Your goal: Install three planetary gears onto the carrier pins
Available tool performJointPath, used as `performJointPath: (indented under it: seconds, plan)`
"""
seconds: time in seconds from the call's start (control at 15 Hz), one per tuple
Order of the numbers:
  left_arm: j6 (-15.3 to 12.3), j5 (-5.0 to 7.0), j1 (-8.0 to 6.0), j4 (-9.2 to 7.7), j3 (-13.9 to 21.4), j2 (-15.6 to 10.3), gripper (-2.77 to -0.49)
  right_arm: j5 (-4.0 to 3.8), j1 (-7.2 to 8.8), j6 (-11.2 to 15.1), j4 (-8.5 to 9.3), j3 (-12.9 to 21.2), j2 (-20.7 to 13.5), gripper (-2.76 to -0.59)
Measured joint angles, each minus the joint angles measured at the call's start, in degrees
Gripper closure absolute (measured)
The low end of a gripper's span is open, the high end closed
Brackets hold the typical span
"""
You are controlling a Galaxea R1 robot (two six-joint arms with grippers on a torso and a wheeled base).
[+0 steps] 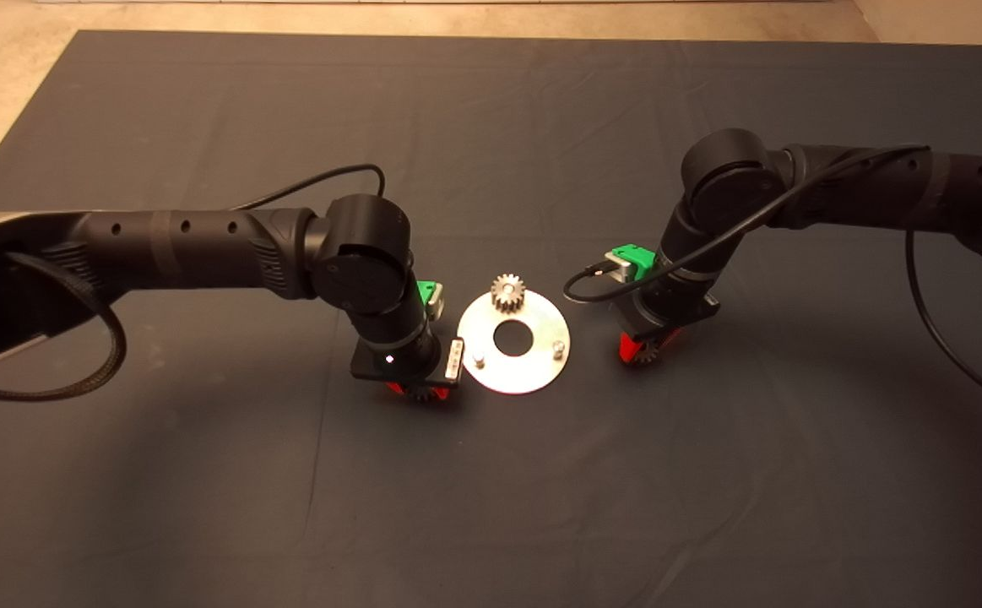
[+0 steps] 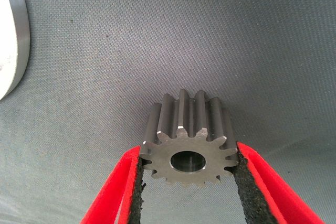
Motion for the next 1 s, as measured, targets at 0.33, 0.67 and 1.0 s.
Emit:
performJointPath:
  seconds: [0.33, 0.67, 1.0]
  plan:
    - [0.0, 0.0, 0.0, 0.0, 0.0, 0.0, -0.97, -0.02, 0.0, 0.0, 0.0, 0.0, 0.0, -1.05]
    - [0.0, 0.17, 0.0, -0.02, 0.0, -0.2, -0.86, -0.01, -0.01, 0.0, -0.04, 0.3, 0.0, -1.01]
    - [1.3, 0.39, 0.0, -0.05, 0.0, -0.3, -0.86, -0.15, -0.04, 0.0, -0.06, 0.5, 0.0, -0.99]
